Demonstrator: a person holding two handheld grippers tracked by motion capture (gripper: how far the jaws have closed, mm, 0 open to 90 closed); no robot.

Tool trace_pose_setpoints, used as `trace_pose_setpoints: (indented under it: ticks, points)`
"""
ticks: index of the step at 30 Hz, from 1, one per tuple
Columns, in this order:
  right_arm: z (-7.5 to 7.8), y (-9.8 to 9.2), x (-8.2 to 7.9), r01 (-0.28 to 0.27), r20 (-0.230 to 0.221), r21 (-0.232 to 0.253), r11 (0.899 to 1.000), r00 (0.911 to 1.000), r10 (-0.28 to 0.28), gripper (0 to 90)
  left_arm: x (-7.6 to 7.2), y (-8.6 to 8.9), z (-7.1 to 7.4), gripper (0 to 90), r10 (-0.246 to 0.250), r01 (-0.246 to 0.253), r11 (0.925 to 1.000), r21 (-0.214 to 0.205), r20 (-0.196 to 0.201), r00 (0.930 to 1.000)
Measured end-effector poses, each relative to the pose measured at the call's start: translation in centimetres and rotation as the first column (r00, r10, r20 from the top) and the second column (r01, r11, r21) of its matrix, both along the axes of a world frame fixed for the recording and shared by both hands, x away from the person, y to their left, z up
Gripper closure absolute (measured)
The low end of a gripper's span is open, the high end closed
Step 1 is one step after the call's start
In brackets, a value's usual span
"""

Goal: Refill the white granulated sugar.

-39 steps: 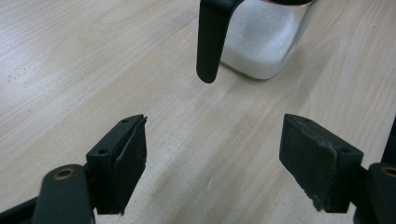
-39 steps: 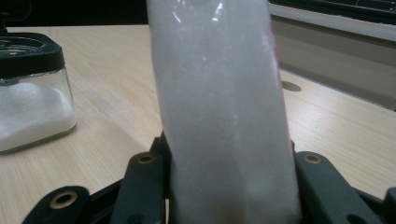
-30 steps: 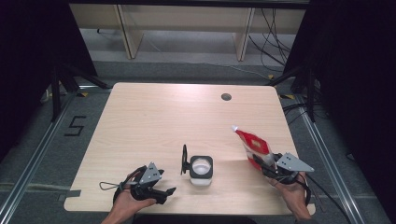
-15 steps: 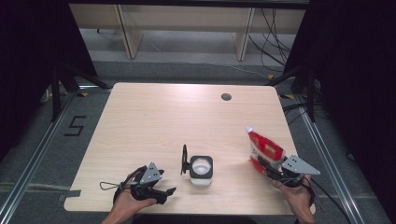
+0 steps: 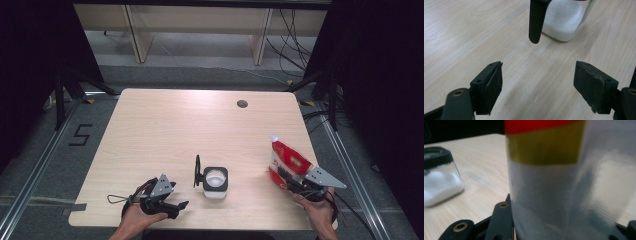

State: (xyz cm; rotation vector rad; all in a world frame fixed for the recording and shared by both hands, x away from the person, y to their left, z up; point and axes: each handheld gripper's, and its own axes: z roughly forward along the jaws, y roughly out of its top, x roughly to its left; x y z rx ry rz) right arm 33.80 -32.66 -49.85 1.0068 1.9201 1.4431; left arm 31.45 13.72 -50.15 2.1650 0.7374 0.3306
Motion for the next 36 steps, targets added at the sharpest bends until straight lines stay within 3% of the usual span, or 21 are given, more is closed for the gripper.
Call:
trace_pose_setpoints:
  ticks: [3,4,5,6,7,12,13,16,17,18,21,22,23,26,28,29,31,32,33,34,36]
  points:
    - [-0.2,0.5,0.5,-0.004,-0.013,0.030,1.000,0.9999,0.005,63.3,0.0,0.0,0.0,22.7,0.000,0.000,1.0000,-0.005,-0.005,1.0000]
    - [-0.3,0.7,0.9,-0.024,0.023,0.016,1.000,0.9995,0.023,63.2,0.2,0.1,0.1,22.7,-0.015,0.015,0.9998,0.010,0.013,0.9998]
    - [-0.2,1.2,0.8,-0.018,-0.016,0.036,0.999,0.9997,0.018,63.3,0.1,0.1,0.0,22.7,0.002,-0.002,1.0000,0.002,0.003,1.0000]
    - [-0.4,1.4,1.2,-0.026,0.012,0.028,0.999,0.9996,0.026,63.2,0.2,0.1,0.0,22.7,-0.009,0.009,0.9999,0.008,0.009,0.9999]
    - [-0.3,1.8,1.2,-0.030,-0.007,0.040,0.999,0.9995,0.030,63.3,0.1,0.1,0.0,22.7,-0.007,0.007,1.0000,0.007,0.008,0.9999]
    - [-0.4,3.2,1.7,-0.053,0.000,0.029,0.998,0.9986,0.054,63.2,0.2,0.2,0.1,22.7,-0.013,0.013,0.9998,0.012,0.017,0.9998]
    - [-0.4,3.2,2.0,-0.088,0.016,0.010,0.996,0.9960,0.088,63.2,0.1,0.1,0.1,22.7,-0.009,0.009,1.0000,-0.004,0.014,0.9999]
    - [-0.4,3.2,2.0,-0.077,0.009,-0.003,0.997,0.9970,0.077,62.7,0.1,0.2,0.1,22.7,-0.015,0.015,0.9999,0.007,0.016,0.9998]
    - [-0.5,3.2,2.0,-0.057,0.032,0.007,0.998,0.9979,0.057,62.3,0.2,0.2,0.2,22.7,-0.012,0.012,0.9999,0.011,0.019,0.9998]
    - [-0.5,3.3,1.8,-0.070,0.009,0.038,0.997,0.9975,0.070,61.6,0.1,0.2,0.2,22.7,-0.013,0.012,0.9999,0.010,0.019,0.9997]
    - [-0.4,3.1,1.6,-0.049,-0.005,0.025,0.998,0.9988,0.050,59.6,0.1,0.2,0.2,22.7,-0.012,0.012,0.9999,0.010,0.019,0.9997]
    - [-0.3,3.0,1.6,-0.079,0.009,0.029,0.996,0.9968,0.079,58.3,0.1,0.2,0.2,22.7,-0.012,0.012,0.9999,0.010,0.020,0.9997]
    - [-0.3,3.1,1.4,-0.046,-0.011,0.043,0.998,0.9989,0.046,56.9,0.1,0.2,0.2,22.7,-0.012,0.012,0.9999,0.011,0.020,0.9997]
    - [-0.1,2.8,1.2,-0.042,0.001,0.051,0.998,0.9991,0.042,52.0,0.1,0.2,0.2,22.7,-0.014,0.014,0.9998,0.011,0.018,0.9997]
    - [0.1,2.6,1.0,-0.029,0.021,0.016,0.999,0.9994,0.029,48.8,0.1,0.2,0.2,22.7,-0.012,0.012,0.9999,0.010,0.020,0.9997]
    - [0.2,2.8,0.6,-0.016,-0.016,0.049,0.999,0.9997,0.017,47.7,0.1,0.2,0.2,22.7,-0.010,0.009,0.9999,0.008,0.018,0.9998]
    - [0.4,2.5,0.6,-0.016,0.003,0.021,1.000,0.9999,0.015,43.9,0.1,0.2,0.2,22.7,-0.007,0.007,1.0000,0.002,0.013,0.9999]
    - [0.4,2.6,0.3,-0.001,-0.020,0.045,0.999,0.9998,0.002,41.8,0.1,0.2,0.1,22.7,-0.007,0.007,0.9999,-0.007,0.016,0.9998]
    - [0.6,2.2,0.4,0.001,-0.005,0.010,1.000,1.0000,-0.001,39.6,0.1,0.1,0.1,22.7,-0.005,0.005,0.9999,-0.009,0.016,0.9999]
    - [0.6,2.2,0.2,0.006,0.003,0.030,1.000,1.0000,-0.007,38.2,0.1,0.2,0.1,22.7,-0.006,0.006,1.0000,-0.008,0.018,0.9998]
    - [0.9,2.1,-0.3,0.003,-0.016,0.012,1.000,0.9999,-0.003,36.6,0.1,0.2,0.2,22.7,-0.011,0.011,0.9999,0.004,0.016,0.9998]
